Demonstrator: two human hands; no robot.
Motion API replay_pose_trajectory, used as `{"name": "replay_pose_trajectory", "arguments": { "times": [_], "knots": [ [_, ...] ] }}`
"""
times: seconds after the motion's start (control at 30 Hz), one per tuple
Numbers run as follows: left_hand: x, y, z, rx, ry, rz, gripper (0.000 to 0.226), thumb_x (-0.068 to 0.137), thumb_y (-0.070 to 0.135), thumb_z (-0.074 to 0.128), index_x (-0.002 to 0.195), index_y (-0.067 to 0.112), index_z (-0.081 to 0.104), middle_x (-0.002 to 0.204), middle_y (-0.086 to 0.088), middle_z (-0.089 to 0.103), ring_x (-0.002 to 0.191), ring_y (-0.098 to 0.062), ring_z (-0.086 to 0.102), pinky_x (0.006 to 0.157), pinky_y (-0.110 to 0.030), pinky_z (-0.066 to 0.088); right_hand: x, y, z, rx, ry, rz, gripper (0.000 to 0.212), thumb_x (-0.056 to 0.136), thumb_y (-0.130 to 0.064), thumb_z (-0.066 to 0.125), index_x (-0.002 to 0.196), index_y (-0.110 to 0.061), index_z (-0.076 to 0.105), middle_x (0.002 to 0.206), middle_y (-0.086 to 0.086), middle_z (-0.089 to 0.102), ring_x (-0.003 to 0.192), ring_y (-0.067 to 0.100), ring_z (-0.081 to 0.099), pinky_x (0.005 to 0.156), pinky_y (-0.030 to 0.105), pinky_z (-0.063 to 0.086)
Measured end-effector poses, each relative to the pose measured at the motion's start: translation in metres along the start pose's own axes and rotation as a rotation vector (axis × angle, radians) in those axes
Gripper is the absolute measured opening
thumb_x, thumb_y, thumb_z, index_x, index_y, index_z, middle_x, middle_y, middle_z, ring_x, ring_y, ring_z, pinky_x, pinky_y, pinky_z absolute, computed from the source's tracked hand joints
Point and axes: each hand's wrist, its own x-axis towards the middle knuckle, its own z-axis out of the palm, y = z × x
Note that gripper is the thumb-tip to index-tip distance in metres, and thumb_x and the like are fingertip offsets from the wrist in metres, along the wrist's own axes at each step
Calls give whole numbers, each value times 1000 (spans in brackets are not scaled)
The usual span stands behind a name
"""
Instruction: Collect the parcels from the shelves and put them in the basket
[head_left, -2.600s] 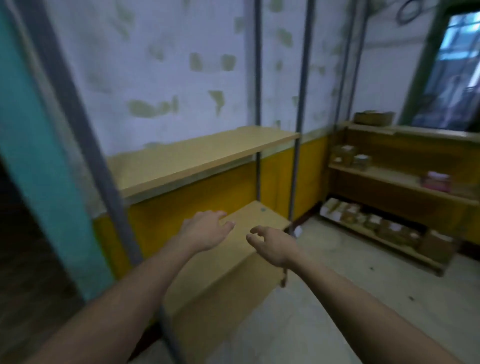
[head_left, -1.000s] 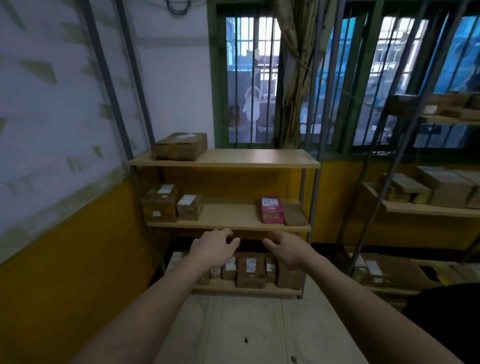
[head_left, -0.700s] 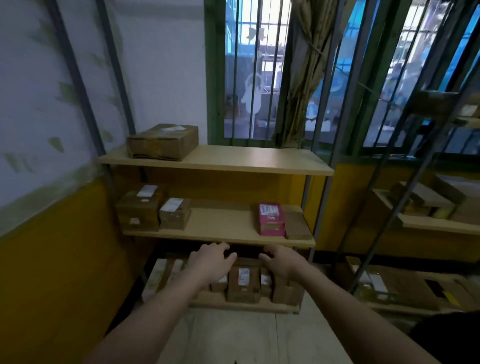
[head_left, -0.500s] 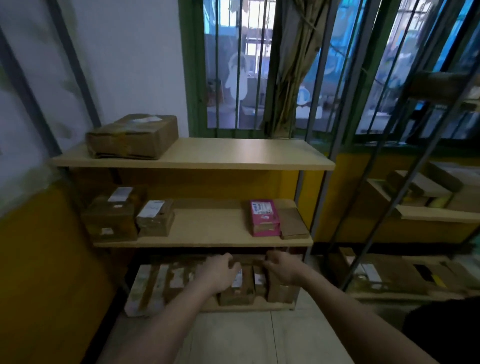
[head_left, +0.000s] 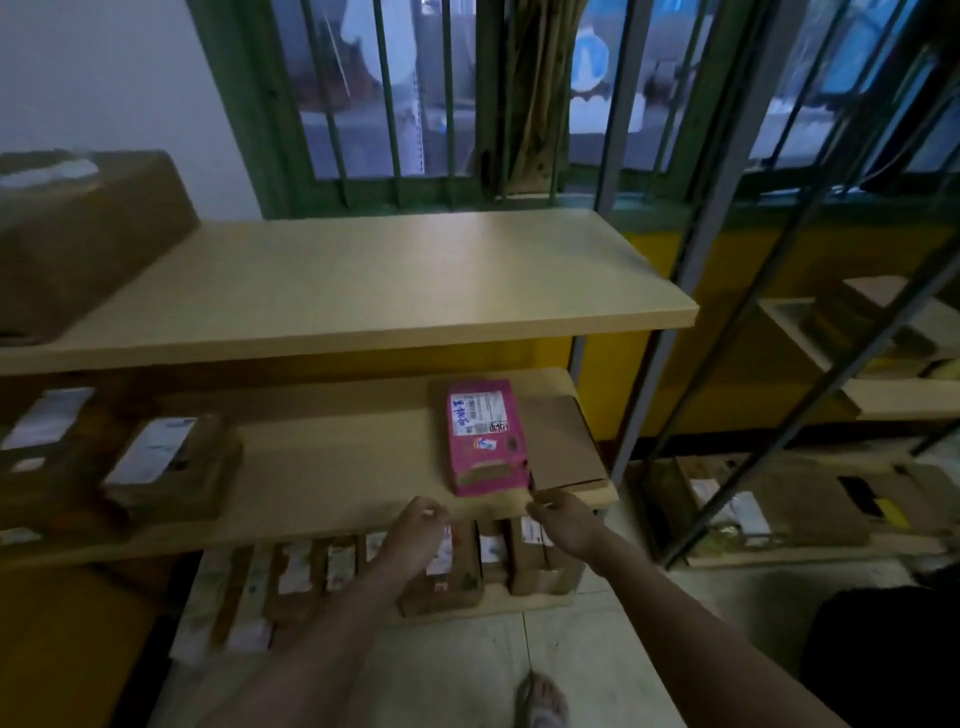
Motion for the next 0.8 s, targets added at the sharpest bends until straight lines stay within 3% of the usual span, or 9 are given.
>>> {"name": "replay_pose_trajectory", "arguments": {
  "times": [0.13, 0.2, 0.27, 0.4, 0.47, 0.53, 0.63, 0.7, 0.8],
  "knots": [
    [44, 10, 31, -107, 59, -106, 9, 103, 19, 47, 98, 15, 54, 110, -22, 62, 87, -21, 51, 72, -29, 34, 45, 12, -19, 54, -14, -18, 26, 104, -30, 47, 102, -9, 63, 88, -1, 64, 71, 8, 59, 62, 22, 47],
    [58, 24, 41, -180, 93, -138, 9, 102, 26, 52, 101, 17, 53, 100, -15, 61, 83, -22, 52, 70, -29, 36, 58, 8, -29, 110, -23, -63, 30, 102, -40, 49, 98, -12, 61, 81, -9, 60, 64, 1, 57, 53, 13, 44],
    [73, 38, 45, -260, 162, -142, 18, 99, 32, 59, 107, 18, 51, 99, -9, 59, 85, -22, 54, 70, -29, 39, 83, 10, -32, 120, -13, -74, 38, 97, -53, 51, 86, -17, 59, 74, -9, 58, 63, 7, 55, 58, 23, 43],
    [103, 40, 49, -365, 189, -132, 48, 90, 37, 71, 128, 18, 47, 118, -9, 64, 102, -27, 65, 91, -44, 54, 116, 3, -32, 230, -43, -28, 37, 101, -35, 54, 68, -17, 55, 61, 1, 56, 55, 16, 53, 57, 32, 40],
    [116, 38, 49, -408, 161, -177, 66, 82, 47, 73, 134, 17, 45, 125, -7, 62, 109, -27, 64, 98, -50, 52, 122, -3, -29, 322, -47, -11, 32, 101, -40, 54, 76, -20, 59, 64, -6, 57, 47, 2, 54, 49, 23, 41],
    [120, 38, 50, -453, 119, -221, 72, 77, 54, 72, 134, 17, 47, 127, -5, 63, 112, -27, 65, 96, -48, 53, 127, -6, -24, 413, -104, 25, 22, 103, -36, 50, 103, -16, 60, 82, -7, 60, 57, -3, 55, 44, 11, 41],
    [121, 33, 53, -445, 33, -202, 47, 97, 44, 58, 137, 20, 50, 122, -1, 67, 106, -22, 68, 87, -39, 54, 135, -6, -17, 374, -125, 74, 36, 106, -30, 45, 132, -8, 54, 116, 2, 64, 93, 16, 64, 68, 19, 54],
    [118, 32, 56, -470, 21, -203, 43, 102, 40, 52, 138, 17, 52, 118, -4, 70, 102, -23, 70, 91, -44, 57, 137, -5, -13, 337, -112, 94, 34, 105, -24, 46, 131, -5, 55, 125, 11, 65, 107, 28, 65, 89, 38, 56],
    [109, 28, 56, -594, 54, -229, 43, 100, 36, 57, 135, 14, 45, 119, -5, 65, 102, -25, 69, 89, -47, 58, 136, -3, -12, 356, -85, 88, 25, 104, -21, 50, 123, -5, 54, 120, 10, 64, 106, 27, 65, 90, 41, 57]
  ]
}}
